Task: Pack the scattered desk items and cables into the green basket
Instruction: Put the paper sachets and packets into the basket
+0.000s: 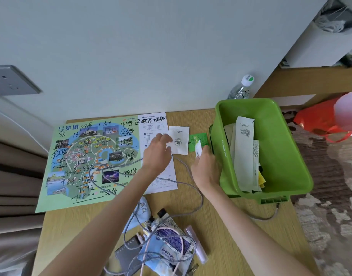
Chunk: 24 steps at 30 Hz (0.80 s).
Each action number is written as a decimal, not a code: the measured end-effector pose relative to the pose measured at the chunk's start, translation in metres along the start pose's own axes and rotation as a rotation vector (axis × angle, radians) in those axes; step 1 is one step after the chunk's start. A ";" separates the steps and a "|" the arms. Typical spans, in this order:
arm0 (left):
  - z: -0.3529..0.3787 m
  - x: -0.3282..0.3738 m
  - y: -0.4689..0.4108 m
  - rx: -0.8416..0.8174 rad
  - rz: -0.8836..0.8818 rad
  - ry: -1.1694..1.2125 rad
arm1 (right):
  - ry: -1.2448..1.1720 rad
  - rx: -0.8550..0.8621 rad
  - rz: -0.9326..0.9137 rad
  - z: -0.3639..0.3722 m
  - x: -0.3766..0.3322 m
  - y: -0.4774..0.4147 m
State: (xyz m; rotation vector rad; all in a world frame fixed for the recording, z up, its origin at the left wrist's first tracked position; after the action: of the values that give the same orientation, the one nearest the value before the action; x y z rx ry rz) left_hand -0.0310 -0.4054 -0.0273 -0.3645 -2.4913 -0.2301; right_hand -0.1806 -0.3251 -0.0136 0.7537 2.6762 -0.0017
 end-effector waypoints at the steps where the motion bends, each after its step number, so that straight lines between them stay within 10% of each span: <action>1: 0.004 0.000 -0.006 -0.002 -0.071 -0.002 | -0.035 0.025 0.003 -0.004 -0.001 -0.001; 9: 0.039 -0.007 -0.040 -0.051 -0.359 -0.099 | -0.755 0.024 0.148 0.012 0.011 -0.017; 24: -0.008 -0.002 -0.022 -0.163 -0.246 1.113 | -1.220 -0.136 0.175 0.009 -0.028 -0.026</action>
State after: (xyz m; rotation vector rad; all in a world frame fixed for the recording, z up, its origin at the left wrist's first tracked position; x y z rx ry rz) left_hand -0.0321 -0.4286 -0.0233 0.0359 -1.4073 -0.5564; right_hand -0.1689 -0.3626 -0.0150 0.6289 1.4369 -0.1728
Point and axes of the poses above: each hand's wrist, its own y-axis away from the middle knuckle, its own z-axis out of the palm, x = y × z, the point moved 8 cm from there along -y, towards the middle knuckle, and after that the axes turned 3 degrees about y, right-handed, at the moved point
